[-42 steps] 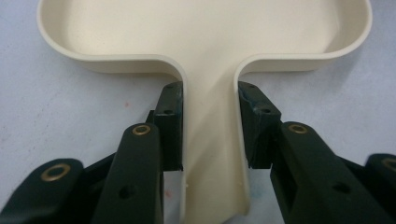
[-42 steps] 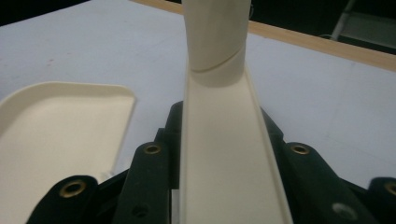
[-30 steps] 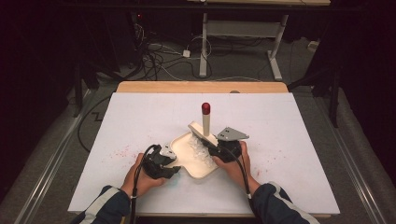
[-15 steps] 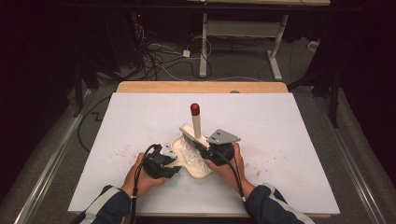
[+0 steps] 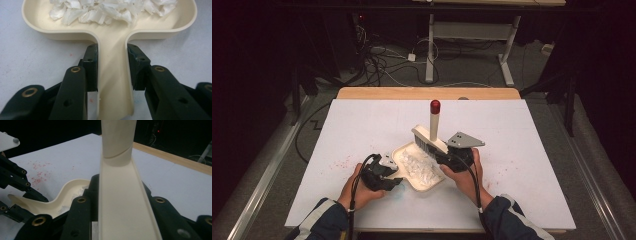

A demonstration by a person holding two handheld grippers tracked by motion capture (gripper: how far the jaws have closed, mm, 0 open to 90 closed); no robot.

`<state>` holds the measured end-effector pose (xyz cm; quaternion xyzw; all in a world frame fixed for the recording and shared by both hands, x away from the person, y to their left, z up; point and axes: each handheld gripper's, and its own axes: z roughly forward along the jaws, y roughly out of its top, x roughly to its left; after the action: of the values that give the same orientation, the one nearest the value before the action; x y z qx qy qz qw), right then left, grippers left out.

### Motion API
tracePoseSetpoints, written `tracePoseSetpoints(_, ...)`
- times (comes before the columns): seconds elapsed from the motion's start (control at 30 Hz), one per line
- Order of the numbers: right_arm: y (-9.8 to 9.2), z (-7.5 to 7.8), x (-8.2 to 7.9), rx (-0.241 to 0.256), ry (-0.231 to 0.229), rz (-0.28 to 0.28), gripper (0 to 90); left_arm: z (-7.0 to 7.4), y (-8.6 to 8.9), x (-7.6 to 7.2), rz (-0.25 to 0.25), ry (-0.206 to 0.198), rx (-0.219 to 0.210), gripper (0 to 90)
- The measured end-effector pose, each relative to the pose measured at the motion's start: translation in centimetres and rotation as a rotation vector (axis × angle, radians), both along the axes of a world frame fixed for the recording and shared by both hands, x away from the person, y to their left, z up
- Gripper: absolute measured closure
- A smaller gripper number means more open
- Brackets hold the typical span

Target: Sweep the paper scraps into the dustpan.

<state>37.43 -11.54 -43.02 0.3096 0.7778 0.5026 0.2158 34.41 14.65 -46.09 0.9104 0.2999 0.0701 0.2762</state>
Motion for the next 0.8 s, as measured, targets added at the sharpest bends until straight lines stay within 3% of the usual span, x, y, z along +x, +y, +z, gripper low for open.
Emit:
tracePoseSetpoints(0.2,-0.5,-0.3,0.2,0.007,0.023,-0.009,67.3,0.0,0.1,-0.1,0.000,-0.005,0.004,63.4)
tracePoseSetpoints(0.37,-0.9,-2.1,1.0,-0.035,0.069,-0.040,67.3,0.0,0.2,-0.2,-0.005,-0.004,0.010,63.4)
tracePoseSetpoints(0.47,-1.4,-3.0,1.5,-0.026,0.093,-0.065,67.4,-0.1,0.1,-0.3,-0.006,-0.005,0.021,63.4)
tracePoseSetpoints(0.63,-1.8,-2.1,1.3,-0.015,0.080,-0.061,67.4,-0.2,0.1,-0.3,-0.010,-0.003,0.025,63.4)
tracePoseSetpoints(0.8,-2.4,-0.6,0.8,0.034,0.055,-0.050,67.4,-0.2,0.1,-0.3,-0.010,-0.005,0.026,63.4)
